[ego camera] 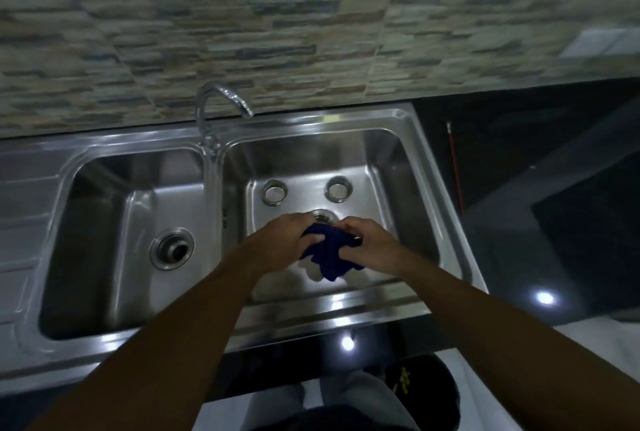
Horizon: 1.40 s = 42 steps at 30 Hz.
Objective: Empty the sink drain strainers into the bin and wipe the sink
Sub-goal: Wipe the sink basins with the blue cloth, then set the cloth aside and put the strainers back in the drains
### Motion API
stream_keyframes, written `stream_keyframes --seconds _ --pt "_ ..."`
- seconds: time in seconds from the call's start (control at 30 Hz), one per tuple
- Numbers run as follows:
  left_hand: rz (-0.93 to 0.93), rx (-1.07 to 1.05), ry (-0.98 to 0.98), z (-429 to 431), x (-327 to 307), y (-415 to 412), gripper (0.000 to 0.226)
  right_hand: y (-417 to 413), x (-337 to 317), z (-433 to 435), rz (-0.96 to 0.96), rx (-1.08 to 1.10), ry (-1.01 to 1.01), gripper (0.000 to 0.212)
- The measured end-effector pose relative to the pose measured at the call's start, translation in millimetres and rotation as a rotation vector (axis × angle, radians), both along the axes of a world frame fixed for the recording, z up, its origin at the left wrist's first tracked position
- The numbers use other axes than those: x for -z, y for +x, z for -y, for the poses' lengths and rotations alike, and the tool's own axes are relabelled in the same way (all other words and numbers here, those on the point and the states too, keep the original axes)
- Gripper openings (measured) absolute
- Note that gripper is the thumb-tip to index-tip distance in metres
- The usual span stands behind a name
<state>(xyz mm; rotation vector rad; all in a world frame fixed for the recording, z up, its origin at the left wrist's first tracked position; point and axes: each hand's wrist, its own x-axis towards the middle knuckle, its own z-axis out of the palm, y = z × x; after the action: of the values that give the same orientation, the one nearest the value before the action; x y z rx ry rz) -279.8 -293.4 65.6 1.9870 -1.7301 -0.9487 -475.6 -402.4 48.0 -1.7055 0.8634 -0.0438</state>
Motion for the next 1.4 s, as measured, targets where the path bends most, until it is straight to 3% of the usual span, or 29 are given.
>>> stream_keyframes --seconds 0.17,0.4,0.53,0.8,0.93,1.03,1.13,1.2,1.4 --pt "0.039 0.053 0.018 46 -32 -44 0.029 -31 4 -3 0.103 0.093 -0.195 0.075" --pt "0.041 0.166 0.04 95 -52 -77 0.03 -83 3 35 0.11 0.18 -0.49 0.04" --pt "0.001 0.189 0.075 116 -58 -90 0.028 -120 -14 64 0.089 0.17 -0.477 0.063" --pt "0.062 0.287 -0.004 154 -72 -131 0.02 -186 -37 101 -0.074 -0.08 -0.639 0.063" --pt "0.089 0.286 -0.016 167 -70 -156 0.019 -211 -54 115 -0.093 -0.022 -0.657 0.062" --pt "0.045 0.275 -0.064 175 -69 -176 0.008 -229 -67 128 -0.182 -0.029 -0.564 0.054" --pt "-0.014 0.289 -0.067 181 -65 -194 0.027 -249 -78 145 -0.308 -0.088 -0.472 0.037" --pt "-0.01 0.279 -0.071 183 -62 -206 0.042 -261 -83 157 -0.34 -0.071 -0.475 0.037" --pt "0.003 0.169 -0.259 180 -40 -240 0.055 -299 -80 178 -0.162 -0.029 -0.742 0.04"
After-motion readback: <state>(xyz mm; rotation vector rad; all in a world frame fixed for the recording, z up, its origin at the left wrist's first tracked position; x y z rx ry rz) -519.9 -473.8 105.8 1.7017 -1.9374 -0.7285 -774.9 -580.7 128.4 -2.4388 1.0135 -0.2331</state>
